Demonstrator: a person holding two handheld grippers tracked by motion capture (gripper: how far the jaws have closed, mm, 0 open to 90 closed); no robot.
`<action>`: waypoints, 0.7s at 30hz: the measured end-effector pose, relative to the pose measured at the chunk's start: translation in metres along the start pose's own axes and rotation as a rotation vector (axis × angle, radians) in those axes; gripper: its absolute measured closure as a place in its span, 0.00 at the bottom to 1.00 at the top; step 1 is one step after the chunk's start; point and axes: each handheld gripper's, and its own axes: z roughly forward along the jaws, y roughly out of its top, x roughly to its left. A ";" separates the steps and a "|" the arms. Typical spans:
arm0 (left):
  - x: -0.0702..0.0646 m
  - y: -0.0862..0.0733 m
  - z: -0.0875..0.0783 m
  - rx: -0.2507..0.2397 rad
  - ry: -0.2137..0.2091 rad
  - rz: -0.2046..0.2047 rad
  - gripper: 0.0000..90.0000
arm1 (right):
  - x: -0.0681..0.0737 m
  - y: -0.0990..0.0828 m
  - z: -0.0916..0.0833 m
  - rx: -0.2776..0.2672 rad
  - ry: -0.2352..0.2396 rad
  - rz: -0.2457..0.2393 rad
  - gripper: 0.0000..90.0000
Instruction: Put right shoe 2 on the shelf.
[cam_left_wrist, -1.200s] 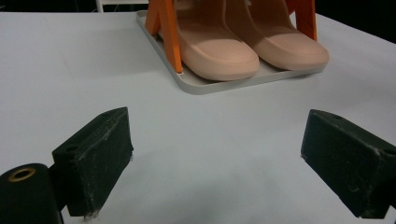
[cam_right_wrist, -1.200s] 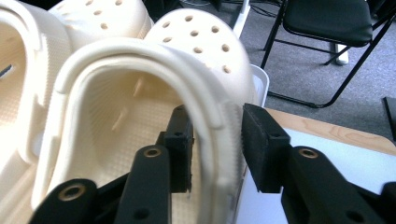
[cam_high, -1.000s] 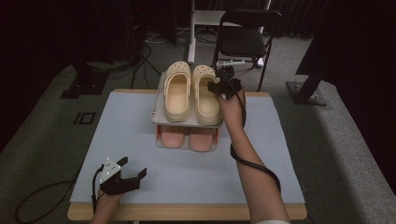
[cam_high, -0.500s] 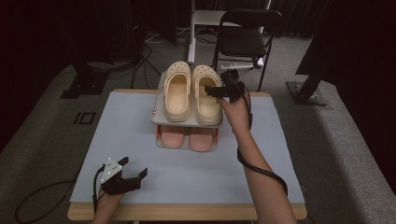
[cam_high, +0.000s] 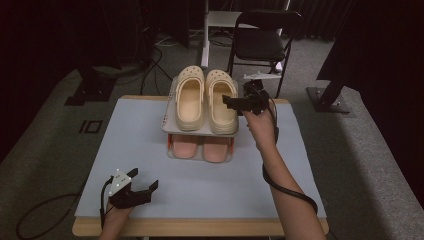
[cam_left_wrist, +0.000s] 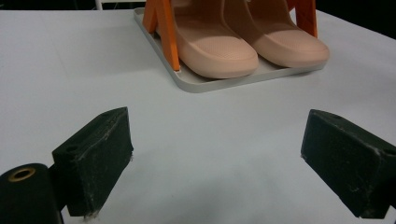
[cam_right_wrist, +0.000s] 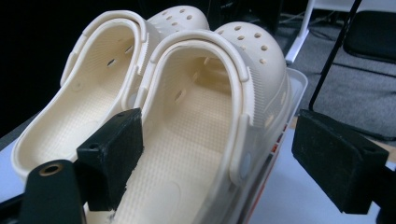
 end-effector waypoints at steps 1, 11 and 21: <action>0.000 0.000 0.000 0.001 0.001 0.001 0.10 | -0.001 -0.002 -0.003 -0.010 0.001 0.000 0.18; 0.001 0.000 0.000 0.004 0.004 0.006 0.10 | -0.014 -0.021 -0.025 -0.056 0.027 0.009 0.18; 0.001 0.000 -0.001 0.002 0.006 0.005 0.10 | -0.031 -0.056 -0.041 -0.070 0.020 0.004 0.17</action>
